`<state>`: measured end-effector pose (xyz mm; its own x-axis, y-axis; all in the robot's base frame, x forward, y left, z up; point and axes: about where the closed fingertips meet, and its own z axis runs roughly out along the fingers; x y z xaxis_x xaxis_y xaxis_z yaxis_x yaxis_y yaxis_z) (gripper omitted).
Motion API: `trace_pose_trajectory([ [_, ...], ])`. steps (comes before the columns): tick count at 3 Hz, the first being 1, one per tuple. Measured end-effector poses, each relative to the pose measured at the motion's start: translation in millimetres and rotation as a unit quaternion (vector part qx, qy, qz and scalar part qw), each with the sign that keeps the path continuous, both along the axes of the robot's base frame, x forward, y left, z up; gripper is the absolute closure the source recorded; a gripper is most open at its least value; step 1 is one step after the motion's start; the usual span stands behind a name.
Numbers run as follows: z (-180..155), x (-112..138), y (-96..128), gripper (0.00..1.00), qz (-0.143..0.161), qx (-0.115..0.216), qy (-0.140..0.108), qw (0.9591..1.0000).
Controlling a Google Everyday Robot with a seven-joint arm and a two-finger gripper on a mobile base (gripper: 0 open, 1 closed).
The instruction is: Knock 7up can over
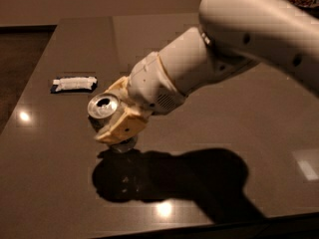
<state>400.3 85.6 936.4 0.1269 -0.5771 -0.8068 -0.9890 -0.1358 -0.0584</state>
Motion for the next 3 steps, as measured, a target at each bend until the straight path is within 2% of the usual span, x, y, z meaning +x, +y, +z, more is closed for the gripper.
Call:
trace_pose_trajectory([
  [1,23,24,-19,1.0,-0.011,-0.051,-0.052,0.9973],
  [2,28,52,-41,1.0,-0.008,-0.123,-0.093,0.988],
  [3,23,66,-55,1.0,-0.003,-0.164,-0.107,0.9807],
])
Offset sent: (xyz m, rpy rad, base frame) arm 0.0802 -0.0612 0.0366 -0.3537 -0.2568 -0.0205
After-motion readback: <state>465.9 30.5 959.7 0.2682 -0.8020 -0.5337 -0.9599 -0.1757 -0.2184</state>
